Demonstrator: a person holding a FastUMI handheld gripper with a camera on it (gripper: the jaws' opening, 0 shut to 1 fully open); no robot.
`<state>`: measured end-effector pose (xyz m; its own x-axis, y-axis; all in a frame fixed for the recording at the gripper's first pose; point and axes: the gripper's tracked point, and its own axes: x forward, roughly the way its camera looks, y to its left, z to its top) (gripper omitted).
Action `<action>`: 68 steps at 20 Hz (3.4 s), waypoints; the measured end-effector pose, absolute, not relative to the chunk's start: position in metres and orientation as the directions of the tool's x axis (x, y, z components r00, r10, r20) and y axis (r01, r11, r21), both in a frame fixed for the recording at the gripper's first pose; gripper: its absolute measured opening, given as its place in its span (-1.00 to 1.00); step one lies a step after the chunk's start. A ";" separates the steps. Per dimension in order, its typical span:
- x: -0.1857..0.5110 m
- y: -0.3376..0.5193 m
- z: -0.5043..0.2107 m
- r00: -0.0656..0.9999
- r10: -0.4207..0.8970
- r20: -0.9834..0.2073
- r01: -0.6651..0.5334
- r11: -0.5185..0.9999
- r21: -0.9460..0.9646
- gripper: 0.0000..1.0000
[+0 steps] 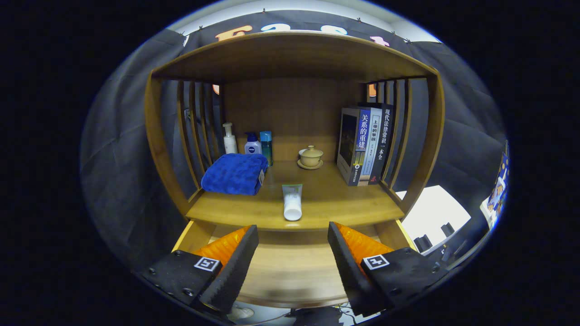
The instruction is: Pull open the drawer, take out the items inside it, and place them on the countertop above the cabinet.
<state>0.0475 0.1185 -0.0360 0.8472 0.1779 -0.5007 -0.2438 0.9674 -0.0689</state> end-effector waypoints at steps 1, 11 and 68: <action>0.042 0.116 -0.037 0.850 0.184 -0.494 -0.245 0.967 -0.062 0.99; -0.004 0.090 -0.061 0.891 0.173 -0.419 -0.219 0.974 -0.063 0.98; 0.080 0.072 -0.169 0.889 0.066 -0.453 -0.130 0.985 -0.113 0.89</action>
<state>0.0795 0.0718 -0.1687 0.8890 0.0657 -0.4532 -0.1301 0.9851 -0.1125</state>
